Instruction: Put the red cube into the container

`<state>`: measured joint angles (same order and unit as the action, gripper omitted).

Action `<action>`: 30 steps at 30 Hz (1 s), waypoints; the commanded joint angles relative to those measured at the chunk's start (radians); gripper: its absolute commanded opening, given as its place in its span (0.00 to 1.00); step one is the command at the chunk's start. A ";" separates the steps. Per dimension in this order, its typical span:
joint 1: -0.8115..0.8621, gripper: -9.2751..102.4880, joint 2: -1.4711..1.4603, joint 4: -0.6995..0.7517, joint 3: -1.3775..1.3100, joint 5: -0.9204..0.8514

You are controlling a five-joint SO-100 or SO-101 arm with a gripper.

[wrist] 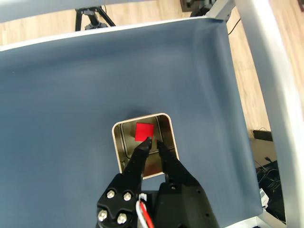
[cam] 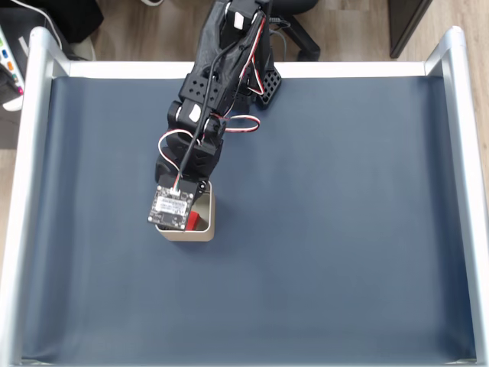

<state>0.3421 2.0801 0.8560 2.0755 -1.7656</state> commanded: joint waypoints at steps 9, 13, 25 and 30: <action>-0.178 0.08 0.219 -0.114 -0.034 0.101; -0.285 0.08 0.331 -0.141 0.061 0.109; -0.457 0.08 0.810 -0.265 0.598 0.072; -0.462 0.08 0.985 -0.265 0.778 0.084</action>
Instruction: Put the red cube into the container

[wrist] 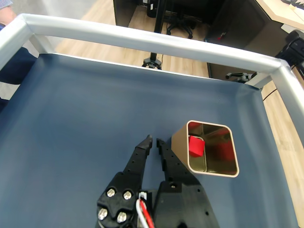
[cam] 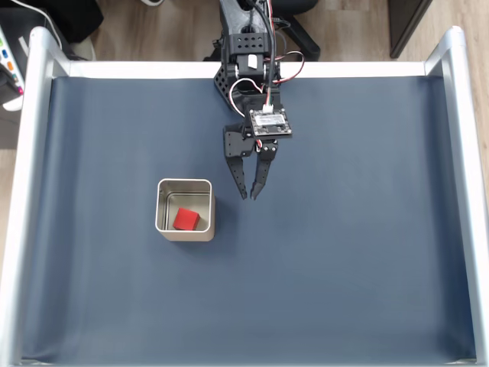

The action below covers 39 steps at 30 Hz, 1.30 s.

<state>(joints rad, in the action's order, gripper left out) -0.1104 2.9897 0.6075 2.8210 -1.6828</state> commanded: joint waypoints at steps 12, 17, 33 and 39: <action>-0.005 0.08 0.272 0.087 0.276 0.067; -0.008 0.08 0.307 0.184 0.307 0.109; -0.028 0.08 0.364 0.591 0.308 0.204; -0.018 0.08 0.364 0.680 0.308 0.206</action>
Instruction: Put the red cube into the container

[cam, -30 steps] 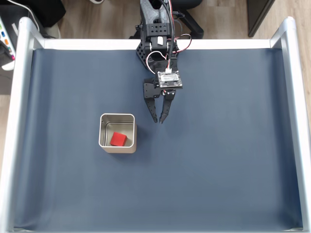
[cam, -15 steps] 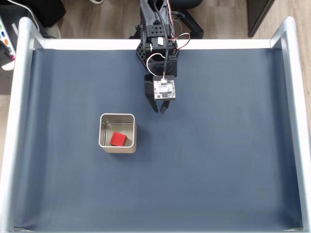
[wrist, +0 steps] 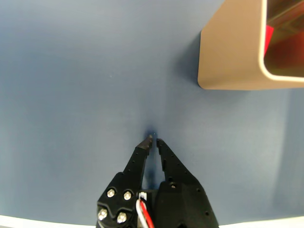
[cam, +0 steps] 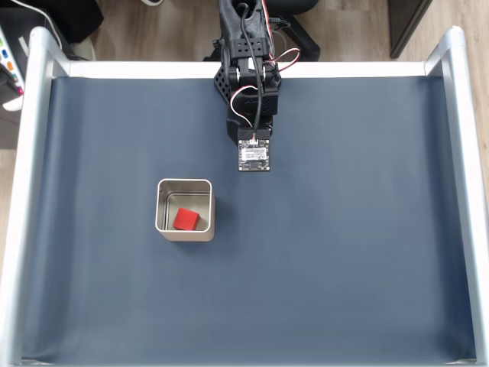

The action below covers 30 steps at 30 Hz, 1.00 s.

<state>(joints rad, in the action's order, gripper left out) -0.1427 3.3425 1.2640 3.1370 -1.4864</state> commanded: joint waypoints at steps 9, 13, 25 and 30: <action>0.031 0.09 0.012 0.025 -0.008 -0.011; 0.040 0.09 0.012 0.025 -0.008 -0.012; 0.040 0.09 0.012 0.032 -0.008 -0.051; 0.040 0.09 0.012 0.032 -0.008 -0.051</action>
